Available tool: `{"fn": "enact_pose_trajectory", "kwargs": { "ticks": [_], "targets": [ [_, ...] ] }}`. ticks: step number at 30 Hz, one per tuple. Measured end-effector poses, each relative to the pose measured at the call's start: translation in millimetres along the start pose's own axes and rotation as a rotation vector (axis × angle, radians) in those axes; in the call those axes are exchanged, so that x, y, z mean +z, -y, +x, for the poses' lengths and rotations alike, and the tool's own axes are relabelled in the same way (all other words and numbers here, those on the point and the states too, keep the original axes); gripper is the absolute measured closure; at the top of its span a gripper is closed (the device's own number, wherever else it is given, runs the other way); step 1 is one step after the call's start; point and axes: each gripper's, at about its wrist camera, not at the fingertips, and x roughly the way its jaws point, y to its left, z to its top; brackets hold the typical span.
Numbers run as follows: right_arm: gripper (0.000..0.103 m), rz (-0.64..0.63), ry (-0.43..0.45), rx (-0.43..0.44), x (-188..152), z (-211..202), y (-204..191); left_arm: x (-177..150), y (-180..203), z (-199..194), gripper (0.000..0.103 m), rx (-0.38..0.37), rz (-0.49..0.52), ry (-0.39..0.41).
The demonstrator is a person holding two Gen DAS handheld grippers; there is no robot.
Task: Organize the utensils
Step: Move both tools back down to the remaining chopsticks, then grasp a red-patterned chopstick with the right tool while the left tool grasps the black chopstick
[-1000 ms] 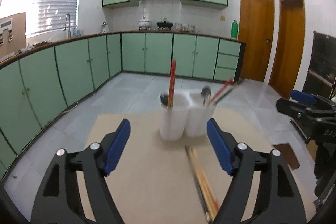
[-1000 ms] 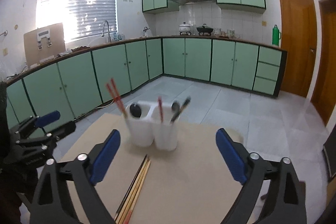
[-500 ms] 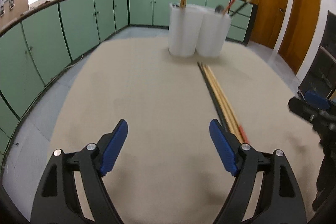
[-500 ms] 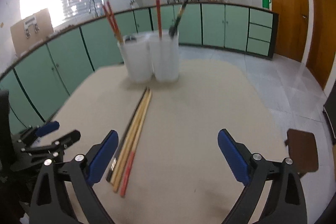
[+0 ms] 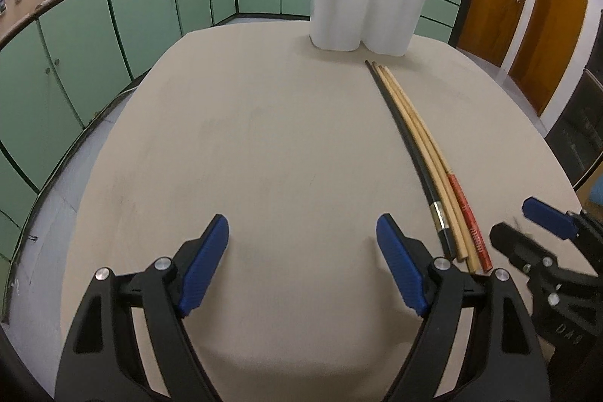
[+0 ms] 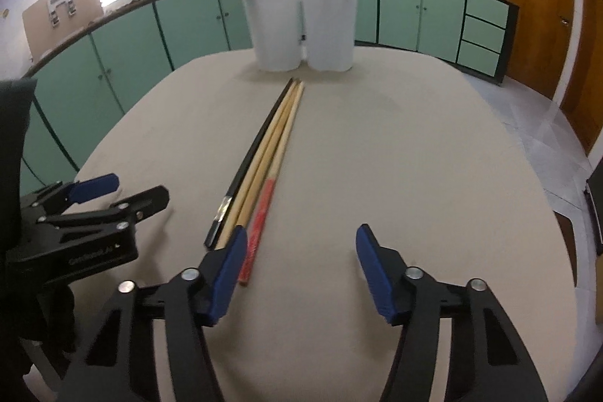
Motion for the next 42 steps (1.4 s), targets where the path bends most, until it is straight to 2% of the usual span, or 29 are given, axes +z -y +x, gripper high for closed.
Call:
{"fn": "enact_pose_trajectory", "kwargs": {
  "ticks": [12,14,16,18,22,35,42],
  "targets": [
    [0.071,-0.055,-0.036,-0.014,-5.1,5.1,-20.1,-4.4,0.1,4.1,0.024,-0.003,-0.004,-0.017],
    [0.078,-0.074,-0.037,-0.012,-5.3,5.3,-23.4,-4.0,1.4,5.0,0.024,-0.004,-0.001,-0.018],
    [0.09,-0.087,-0.038,-0.002,-5.3,5.5,-25.8,-3.8,2.4,5.5,0.024,-0.004,0.002,-0.02],
    [0.095,-0.088,-0.039,0.003,-4.5,6.1,-25.5,-4.0,3.5,5.4,0.024,-0.006,0.003,-0.02],
    [0.096,-0.063,-0.038,0.017,-3.2,4.9,-18.8,-4.1,8.6,5.4,0.024,-0.015,0.013,-0.02],
    [0.097,0.014,-0.024,-0.066,-1.3,2.1,30.8,-8.3,42.9,3.3,0.024,-0.1,0.072,-0.032],
    [0.097,0.022,-0.025,-0.057,-1.3,3.8,33.7,-9.4,53.1,7.1,0.022,-0.093,0.098,-0.035]
  ]
}}
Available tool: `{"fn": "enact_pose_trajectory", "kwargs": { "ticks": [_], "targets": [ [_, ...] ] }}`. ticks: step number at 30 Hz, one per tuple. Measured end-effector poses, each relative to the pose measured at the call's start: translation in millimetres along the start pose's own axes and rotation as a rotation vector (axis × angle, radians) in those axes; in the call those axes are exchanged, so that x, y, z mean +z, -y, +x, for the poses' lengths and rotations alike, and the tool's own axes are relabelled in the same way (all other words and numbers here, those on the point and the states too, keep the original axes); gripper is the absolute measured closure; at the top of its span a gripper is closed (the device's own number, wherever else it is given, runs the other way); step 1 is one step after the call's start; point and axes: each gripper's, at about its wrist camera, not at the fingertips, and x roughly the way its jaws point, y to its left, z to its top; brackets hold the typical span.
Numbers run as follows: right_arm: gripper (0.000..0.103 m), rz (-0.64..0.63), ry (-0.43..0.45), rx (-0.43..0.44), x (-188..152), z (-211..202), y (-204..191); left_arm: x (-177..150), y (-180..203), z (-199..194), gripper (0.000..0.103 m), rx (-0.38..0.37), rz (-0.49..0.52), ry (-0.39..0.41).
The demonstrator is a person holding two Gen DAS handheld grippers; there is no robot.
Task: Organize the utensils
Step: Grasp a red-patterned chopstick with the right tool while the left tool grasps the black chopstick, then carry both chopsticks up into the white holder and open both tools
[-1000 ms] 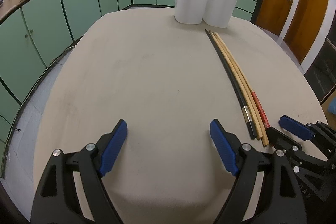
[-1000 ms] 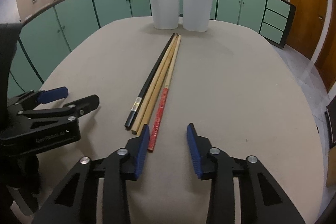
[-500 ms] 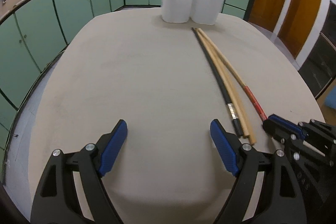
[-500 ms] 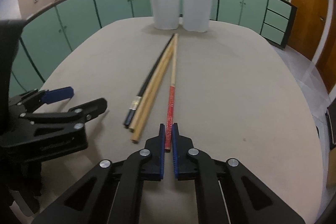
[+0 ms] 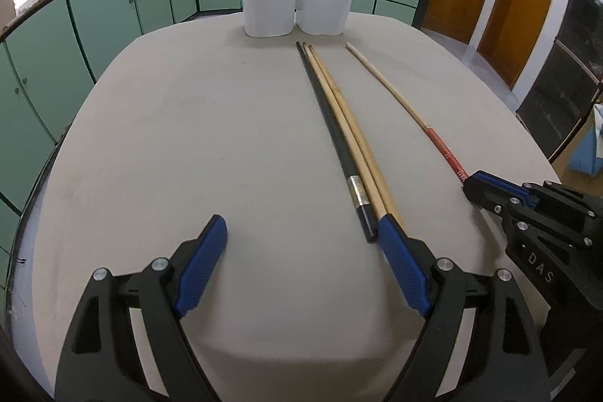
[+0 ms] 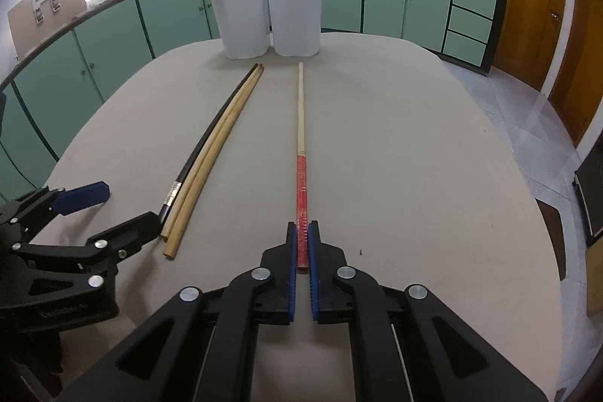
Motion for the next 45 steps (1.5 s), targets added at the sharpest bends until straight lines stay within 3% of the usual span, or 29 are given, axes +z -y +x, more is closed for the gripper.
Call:
{"fn": "enact_pose_trajectory", "kwargs": {
  "ticks": [9,13,24,26,30,33,35,38,45],
  "targets": [
    [0.094,-0.018,0.001,0.042,-2.1,-2.4,-0.9,1.4,-9.1,-0.3,0.02,0.047,-0.029,0.003],
    [0.072,-0.057,0.003,0.062,-8.2,-8.2,-4.6,-0.3,-17.5,-2.7,0.02,0.055,-0.047,0.007],
    [0.074,-0.019,-0.001,0.054,-8.4,-6.9,2.0,2.4,-10.7,1.3,0.025,0.06,-0.025,0.002],
    [0.075,-0.024,-0.001,0.047,-6.8,-4.9,0.3,3.2,-8.4,1.3,0.032,0.057,-0.022,0.006],
    [0.089,-0.049,-0.004,0.049,-5.0,-2.1,-5.4,3.3,-3.7,1.1,0.045,0.05,-0.013,0.013],
    [0.095,-0.058,-0.004,0.048,-5.0,-2.1,-6.7,3.9,1.0,1.0,0.062,0.04,-0.004,0.019],
    [0.095,-0.056,-0.004,0.051,-5.1,-2.3,-6.3,3.6,3.4,0.6,0.082,0.025,0.005,0.021],
    [0.097,-0.047,-0.003,0.06,-5.0,-2.1,-4.4,3.1,6.6,0.9,0.093,0.009,0.008,0.02],
    [0.097,-0.029,0.009,0.07,-4.5,-5.2,-2.3,2.7,1.3,-4.3,0.097,0.006,-0.01,0.026]
  ]
}}
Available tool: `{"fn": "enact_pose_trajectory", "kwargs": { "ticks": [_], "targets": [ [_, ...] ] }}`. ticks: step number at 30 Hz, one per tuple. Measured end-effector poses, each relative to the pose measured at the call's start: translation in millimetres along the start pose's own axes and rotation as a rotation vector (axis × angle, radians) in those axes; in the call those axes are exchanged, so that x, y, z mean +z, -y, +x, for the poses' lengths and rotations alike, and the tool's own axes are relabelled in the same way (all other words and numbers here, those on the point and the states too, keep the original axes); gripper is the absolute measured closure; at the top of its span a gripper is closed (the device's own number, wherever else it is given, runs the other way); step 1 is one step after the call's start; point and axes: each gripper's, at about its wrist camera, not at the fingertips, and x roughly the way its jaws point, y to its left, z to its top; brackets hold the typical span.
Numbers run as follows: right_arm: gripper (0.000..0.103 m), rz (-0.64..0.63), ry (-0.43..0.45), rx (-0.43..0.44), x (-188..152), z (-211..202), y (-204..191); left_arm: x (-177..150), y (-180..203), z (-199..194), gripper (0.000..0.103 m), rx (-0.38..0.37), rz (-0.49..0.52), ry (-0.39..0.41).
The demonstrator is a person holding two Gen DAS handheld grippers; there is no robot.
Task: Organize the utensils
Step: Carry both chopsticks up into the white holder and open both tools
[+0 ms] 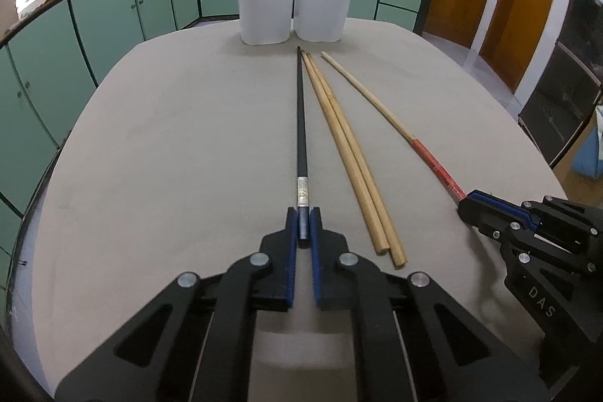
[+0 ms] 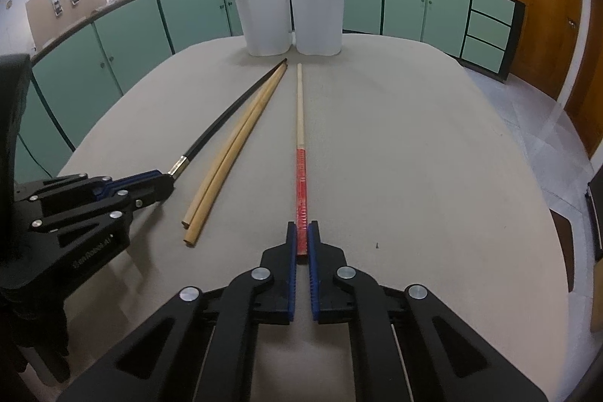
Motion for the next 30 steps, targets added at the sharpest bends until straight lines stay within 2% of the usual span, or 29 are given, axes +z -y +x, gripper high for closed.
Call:
{"fn": "enact_pose_trajectory", "kwargs": {
  "ticks": [7,12,24,30],
  "targets": [
    [0.097,-0.006,0.044,-0.012,10.2,-15.2,2.4,9.8,-4.1,-19.8,0.097,0.01,0.004,0.047],
    [0.097,-0.012,0.086,-0.013,23.2,-31.6,4.0,23.1,-6.4,-45.1,0.097,0.01,0.003,0.113],
    [0.097,-0.02,0.236,0.018,73.7,-85.6,11.7,69.6,-10.4,-102.3,0.097,-0.001,0.013,0.297],
    [0.097,-0.025,0.291,0.049,105.3,-101.5,12.7,95.9,-12.2,-115.1,0.097,-0.017,0.028,0.357]
  ]
}}
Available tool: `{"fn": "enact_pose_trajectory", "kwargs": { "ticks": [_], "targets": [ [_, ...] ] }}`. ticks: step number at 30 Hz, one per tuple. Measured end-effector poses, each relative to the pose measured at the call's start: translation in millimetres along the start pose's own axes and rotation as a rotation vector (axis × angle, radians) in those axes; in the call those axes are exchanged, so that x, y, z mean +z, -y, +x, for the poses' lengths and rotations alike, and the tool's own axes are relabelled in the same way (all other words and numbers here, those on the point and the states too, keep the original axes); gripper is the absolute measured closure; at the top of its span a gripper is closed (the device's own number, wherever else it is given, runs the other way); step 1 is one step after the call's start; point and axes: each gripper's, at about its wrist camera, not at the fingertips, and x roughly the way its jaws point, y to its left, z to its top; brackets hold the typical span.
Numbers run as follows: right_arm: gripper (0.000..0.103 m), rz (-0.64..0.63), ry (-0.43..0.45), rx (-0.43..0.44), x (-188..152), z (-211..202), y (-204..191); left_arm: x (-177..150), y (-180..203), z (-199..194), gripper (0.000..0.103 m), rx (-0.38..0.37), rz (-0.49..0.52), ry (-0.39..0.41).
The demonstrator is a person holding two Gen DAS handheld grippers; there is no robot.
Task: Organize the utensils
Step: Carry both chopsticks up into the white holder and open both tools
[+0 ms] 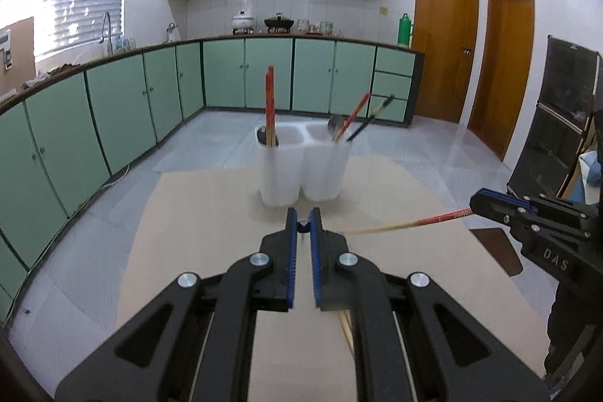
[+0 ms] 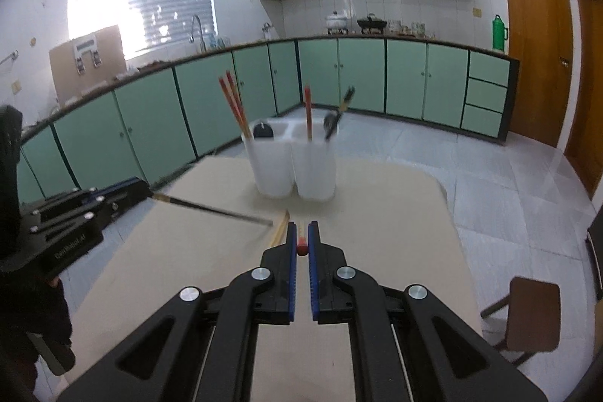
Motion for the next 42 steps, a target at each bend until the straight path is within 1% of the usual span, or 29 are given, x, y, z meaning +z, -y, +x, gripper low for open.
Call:
{"fn": "enact_pose_trajectory", "kwargs": {
  "ticks": [7,15,24,29,35,42],
  "targets": [
    [0.097,-0.036,0.029,0.013,30.6,2.7,-3.8,20.4,-0.4,3.2,0.097,-0.03,0.005,0.021],
    [0.097,-0.049,0.036,0.02,46.4,9.6,-2.9,28.9,2.6,5.8,0.097,-0.048,0.016,0.032],
    [0.097,-0.081,0.072,0.024,65.4,5.4,-7.8,39.2,1.8,2.8,0.097,-0.063,0.023,0.058],
    [0.097,-0.1,0.094,0.036,78.1,2.2,-8.4,49.3,4.2,-2.6,0.097,-0.071,0.035,0.087],
    [0.097,-0.113,0.146,0.059,106.7,-4.5,-12.0,72.3,7.1,-6.3,0.097,-0.086,0.05,0.137],
    [0.097,-0.118,0.245,0.087,159.4,-12.7,-12.3,125.2,9.5,-2.6,0.097,-0.096,0.048,0.24]
  ]
}}
